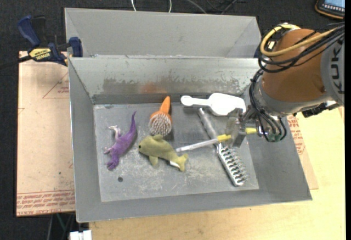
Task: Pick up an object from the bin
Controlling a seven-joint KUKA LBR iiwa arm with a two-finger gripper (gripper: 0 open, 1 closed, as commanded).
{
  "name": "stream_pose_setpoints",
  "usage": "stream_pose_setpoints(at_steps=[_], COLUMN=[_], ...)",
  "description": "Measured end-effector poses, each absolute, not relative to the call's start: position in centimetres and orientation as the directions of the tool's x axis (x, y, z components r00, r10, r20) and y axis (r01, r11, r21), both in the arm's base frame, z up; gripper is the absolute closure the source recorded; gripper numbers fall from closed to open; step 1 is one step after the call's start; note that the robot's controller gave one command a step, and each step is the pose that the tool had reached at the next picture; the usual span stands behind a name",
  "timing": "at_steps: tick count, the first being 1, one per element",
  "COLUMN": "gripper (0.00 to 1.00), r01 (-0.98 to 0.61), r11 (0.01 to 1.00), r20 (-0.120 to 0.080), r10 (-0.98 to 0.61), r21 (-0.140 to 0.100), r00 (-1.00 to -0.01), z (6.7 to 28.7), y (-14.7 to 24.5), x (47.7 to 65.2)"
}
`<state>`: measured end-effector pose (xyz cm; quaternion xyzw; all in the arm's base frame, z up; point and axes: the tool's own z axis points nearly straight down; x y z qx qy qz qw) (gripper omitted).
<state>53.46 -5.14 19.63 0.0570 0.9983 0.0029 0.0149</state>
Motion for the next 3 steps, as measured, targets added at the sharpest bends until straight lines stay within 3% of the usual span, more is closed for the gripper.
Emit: stream_pose_setpoints(at_steps=[1,2,3], gripper=[1.0,1.0,1.0], r01=[0.113,0.135,0.145], r11=[0.994,0.991,0.989], r20=[-0.017,-0.03,-0.026], r10=[0.113,0.135,0.145], r21=[0.007,0.01,0.01], r00=[-0.993,-0.99,-0.989], z=[19.3,18.1,17.7], y=[-6.0,-4.2,-4.8], x=[51.1,54.1,52.7])
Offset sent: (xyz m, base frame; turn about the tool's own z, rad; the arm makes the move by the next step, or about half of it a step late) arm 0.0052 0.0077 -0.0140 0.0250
